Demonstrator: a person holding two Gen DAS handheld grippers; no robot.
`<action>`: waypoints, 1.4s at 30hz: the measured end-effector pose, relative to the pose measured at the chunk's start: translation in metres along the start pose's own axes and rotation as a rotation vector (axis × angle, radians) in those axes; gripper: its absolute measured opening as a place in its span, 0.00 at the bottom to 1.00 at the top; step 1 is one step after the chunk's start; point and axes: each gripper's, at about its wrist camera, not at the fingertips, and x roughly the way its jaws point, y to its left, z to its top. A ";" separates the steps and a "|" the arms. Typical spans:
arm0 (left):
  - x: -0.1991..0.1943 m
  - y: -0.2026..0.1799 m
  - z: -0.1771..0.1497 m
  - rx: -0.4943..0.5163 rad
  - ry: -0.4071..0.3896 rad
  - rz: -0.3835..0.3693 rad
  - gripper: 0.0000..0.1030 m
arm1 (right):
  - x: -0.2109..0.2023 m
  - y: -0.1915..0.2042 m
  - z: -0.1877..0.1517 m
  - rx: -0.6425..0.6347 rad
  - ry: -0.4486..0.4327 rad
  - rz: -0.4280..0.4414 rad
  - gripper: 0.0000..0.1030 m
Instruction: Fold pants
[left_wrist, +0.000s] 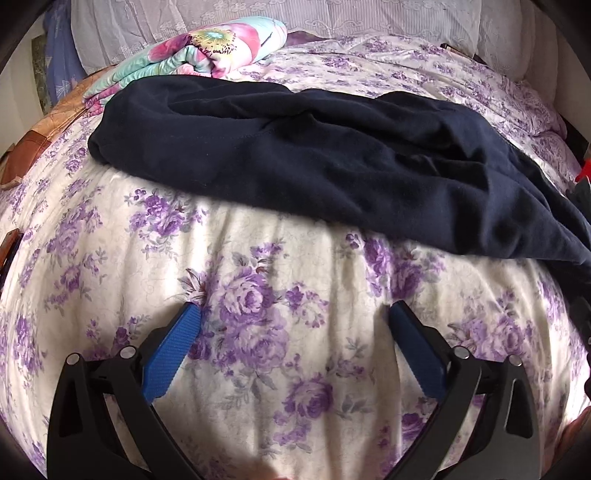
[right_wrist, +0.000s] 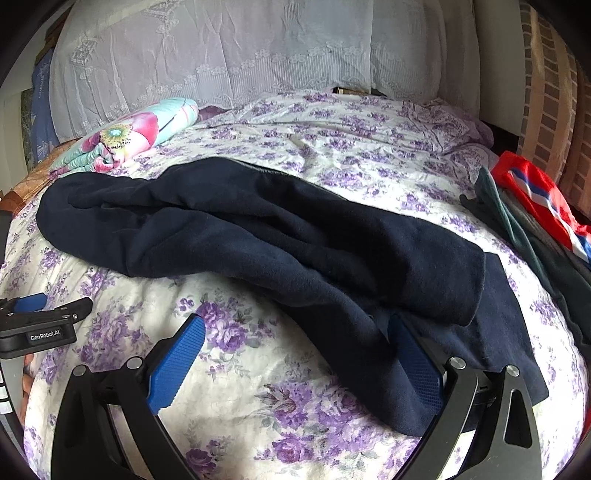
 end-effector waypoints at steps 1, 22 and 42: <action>-0.001 0.001 -0.002 -0.012 0.001 -0.018 0.96 | 0.003 -0.002 -0.001 0.011 0.023 0.005 0.97; 0.033 0.150 0.102 -0.277 0.035 -0.239 0.96 | -0.012 -0.068 -0.027 0.324 0.089 0.330 0.97; 0.031 0.160 0.122 -0.236 -0.206 -0.118 0.28 | -0.058 -0.158 -0.052 0.620 0.074 0.298 0.97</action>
